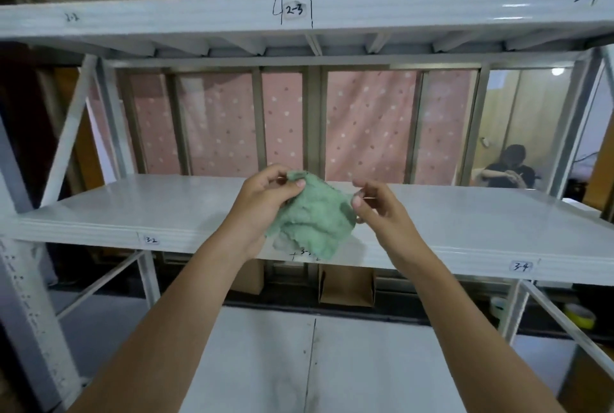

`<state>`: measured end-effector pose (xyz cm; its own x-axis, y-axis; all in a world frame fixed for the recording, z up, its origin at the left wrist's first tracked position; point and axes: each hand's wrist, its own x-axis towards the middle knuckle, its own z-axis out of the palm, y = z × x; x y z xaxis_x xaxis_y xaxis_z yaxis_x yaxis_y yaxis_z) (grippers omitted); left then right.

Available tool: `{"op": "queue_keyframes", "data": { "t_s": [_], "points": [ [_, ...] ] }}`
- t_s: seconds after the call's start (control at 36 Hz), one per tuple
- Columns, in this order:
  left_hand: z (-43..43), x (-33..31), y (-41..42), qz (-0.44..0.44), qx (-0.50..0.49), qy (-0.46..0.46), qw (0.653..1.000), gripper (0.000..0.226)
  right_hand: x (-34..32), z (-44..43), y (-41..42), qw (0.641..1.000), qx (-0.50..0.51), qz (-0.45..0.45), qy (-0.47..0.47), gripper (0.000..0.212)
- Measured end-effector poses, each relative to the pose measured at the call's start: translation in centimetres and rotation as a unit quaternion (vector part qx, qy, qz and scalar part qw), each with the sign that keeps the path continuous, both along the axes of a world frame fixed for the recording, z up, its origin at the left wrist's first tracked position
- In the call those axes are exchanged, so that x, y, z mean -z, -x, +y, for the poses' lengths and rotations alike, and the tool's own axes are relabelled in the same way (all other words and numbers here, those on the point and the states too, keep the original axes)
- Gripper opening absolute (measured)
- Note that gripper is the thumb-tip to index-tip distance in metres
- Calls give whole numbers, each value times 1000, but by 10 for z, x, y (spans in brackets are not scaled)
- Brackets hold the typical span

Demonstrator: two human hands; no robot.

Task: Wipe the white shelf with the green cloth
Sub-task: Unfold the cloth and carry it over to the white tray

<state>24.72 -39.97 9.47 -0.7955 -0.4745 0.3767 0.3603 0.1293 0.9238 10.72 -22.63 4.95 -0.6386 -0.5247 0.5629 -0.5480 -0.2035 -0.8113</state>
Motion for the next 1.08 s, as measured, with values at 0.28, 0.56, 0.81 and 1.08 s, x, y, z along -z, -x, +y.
{"op": "queue_keyframes", "data": {
  "t_s": [0.28, 0.56, 0.81, 1.08],
  "points": [
    [-25, -3, 3, -34, 21, 35, 999, 7, 22, -36, -15, 953, -198, -229, -5, 71],
    [-47, -2, -8, 12, -42, 103, 994, 9, 5, -42, -26, 955, -172, -243, 16, 22],
    [-53, 17, -2, 29, -87, 47, 995, 6, -30, -35, -39, 994, 49, -88, 49, 17],
    [-59, 27, 3, 46, -18, -69, 996, 8, -49, -34, -50, 995, 94, -20, 16, 12]
  ]
}}
